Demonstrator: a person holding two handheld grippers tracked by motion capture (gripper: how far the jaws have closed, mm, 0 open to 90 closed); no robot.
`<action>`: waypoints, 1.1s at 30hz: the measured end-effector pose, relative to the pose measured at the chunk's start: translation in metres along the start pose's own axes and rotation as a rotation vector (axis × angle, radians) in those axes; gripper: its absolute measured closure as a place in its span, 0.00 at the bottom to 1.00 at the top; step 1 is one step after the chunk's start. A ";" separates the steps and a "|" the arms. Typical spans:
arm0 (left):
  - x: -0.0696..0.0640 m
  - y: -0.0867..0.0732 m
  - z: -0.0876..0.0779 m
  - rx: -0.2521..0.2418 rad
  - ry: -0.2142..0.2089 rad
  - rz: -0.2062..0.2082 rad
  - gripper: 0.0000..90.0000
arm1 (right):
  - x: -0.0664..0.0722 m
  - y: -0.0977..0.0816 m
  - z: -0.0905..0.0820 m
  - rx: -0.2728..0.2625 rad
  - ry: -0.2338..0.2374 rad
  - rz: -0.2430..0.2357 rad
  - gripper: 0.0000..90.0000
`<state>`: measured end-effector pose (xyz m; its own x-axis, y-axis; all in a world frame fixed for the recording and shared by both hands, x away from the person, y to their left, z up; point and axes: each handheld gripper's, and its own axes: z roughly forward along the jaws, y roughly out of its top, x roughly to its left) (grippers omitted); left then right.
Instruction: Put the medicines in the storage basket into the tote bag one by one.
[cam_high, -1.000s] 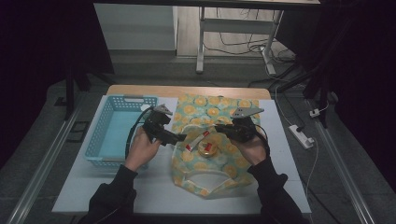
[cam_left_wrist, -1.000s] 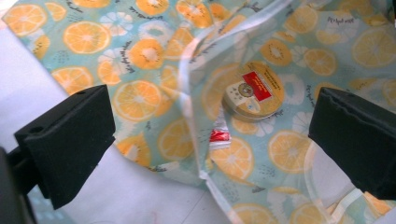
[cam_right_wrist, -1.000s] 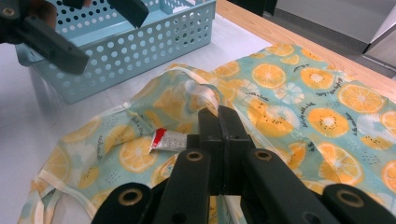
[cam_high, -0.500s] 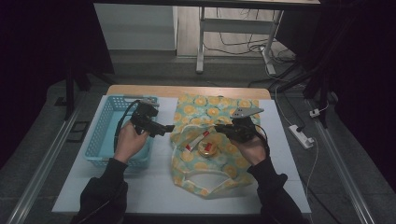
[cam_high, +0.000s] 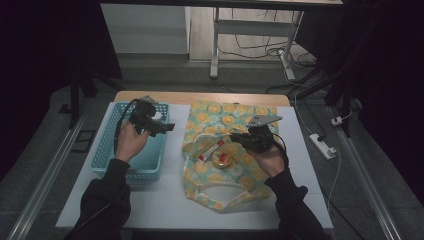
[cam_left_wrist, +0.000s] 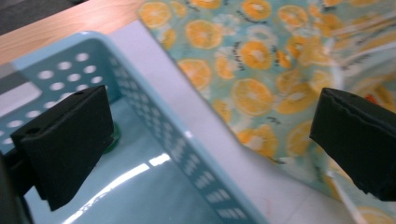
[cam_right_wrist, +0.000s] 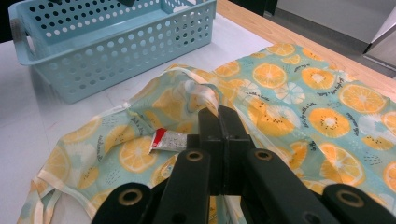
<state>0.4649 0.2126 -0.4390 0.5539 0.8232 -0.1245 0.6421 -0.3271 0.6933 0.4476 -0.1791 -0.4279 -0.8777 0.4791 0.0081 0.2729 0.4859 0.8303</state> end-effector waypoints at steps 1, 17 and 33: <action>0.003 0.000 0.000 0.000 0.002 -0.003 0.00 | 0.000 0.000 0.000 0.000 0.000 0.000 1.00; 0.048 -0.004 0.009 0.031 0.092 -0.089 0.00 | 0.000 0.000 0.000 0.001 0.000 0.000 1.00; 0.065 0.004 0.046 0.130 0.119 -0.075 0.00 | 0.000 0.000 0.000 0.000 0.000 -0.002 1.00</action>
<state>0.5277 0.2433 -0.4764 0.4402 0.8941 -0.0820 0.7467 -0.3138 0.5865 0.4479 -0.1793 -0.4277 -0.8784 0.4779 0.0069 0.2714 0.4869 0.8302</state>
